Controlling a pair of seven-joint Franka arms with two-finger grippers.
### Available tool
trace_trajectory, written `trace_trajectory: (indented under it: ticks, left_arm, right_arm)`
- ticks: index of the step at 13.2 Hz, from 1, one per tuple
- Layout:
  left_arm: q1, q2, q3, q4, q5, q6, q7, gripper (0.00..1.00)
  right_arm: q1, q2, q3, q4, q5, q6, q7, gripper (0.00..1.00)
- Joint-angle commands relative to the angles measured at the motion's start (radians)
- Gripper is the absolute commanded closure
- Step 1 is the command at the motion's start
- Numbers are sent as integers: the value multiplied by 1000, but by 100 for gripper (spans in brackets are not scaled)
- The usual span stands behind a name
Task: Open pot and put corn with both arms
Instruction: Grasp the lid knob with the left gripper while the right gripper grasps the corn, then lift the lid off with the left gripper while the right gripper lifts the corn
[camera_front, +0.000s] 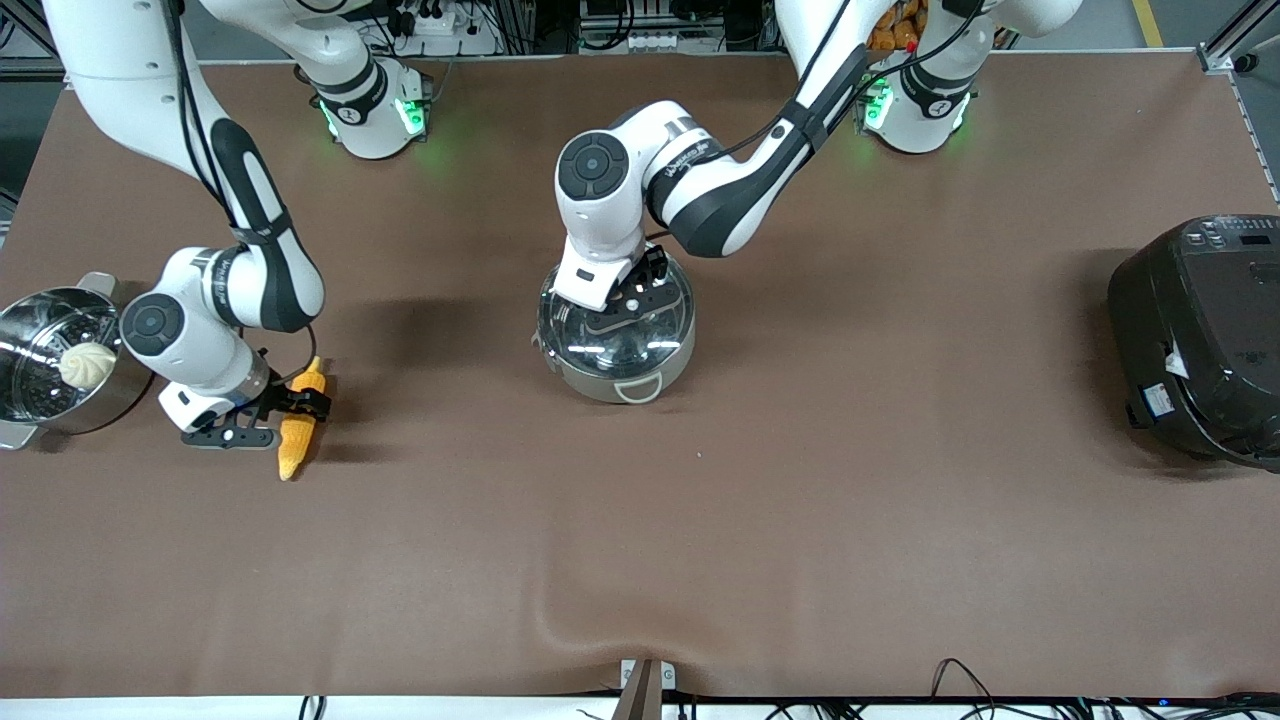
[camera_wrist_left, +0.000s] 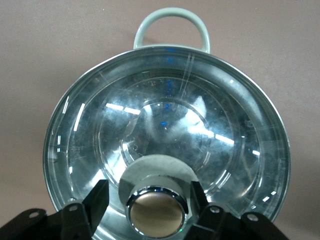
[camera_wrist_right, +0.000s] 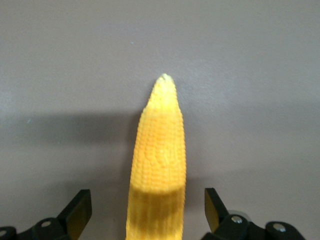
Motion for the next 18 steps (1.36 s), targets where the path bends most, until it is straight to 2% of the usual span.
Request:
trace_trajectory:
  ticks: [1,3,8,10,11,12,14,15,16,17,18]
  left_arm:
    - [-19,9,9,24,1,-4,4,28]
    - [-20,8,9,24,1,-5,4,31]
    - [-20,8,9,24,0,-13,4,57]
    - [-20,8,9,24,-3,-13,4,87]
    - [-20,3,9,24,0,-19,4,100]
    - [-22,-9,15,24,7,-74,4,100]
    - [-2,-108,15,24,38,-178,25,100]
    - [7,-148,15,23,41,-217,53,100]
    - [35,-196,14,21,35,-260,92,100]
    - [82,-234,12,17,26,-299,126,100]
    - [125,-268,12,14,23,-326,151,100]
  right_arm:
    - [-35,22,20,12,25,23,-40,0]
    - [-50,22,20,15,25,24,-84,0]
    - [-65,49,42,12,54,23,-86,0]
    - [-81,51,61,11,80,21,-86,0]
    - [-82,51,61,11,80,20,-87,4]
    - [-82,52,61,11,80,17,-87,14]
    - [-78,52,64,13,80,13,-87,42]
    - [-76,49,66,13,80,12,-89,52]
    - [-73,40,67,15,80,1,-89,71]
    - [-71,31,73,22,80,-38,-87,85]
    - [-76,25,85,42,80,-75,-86,89]
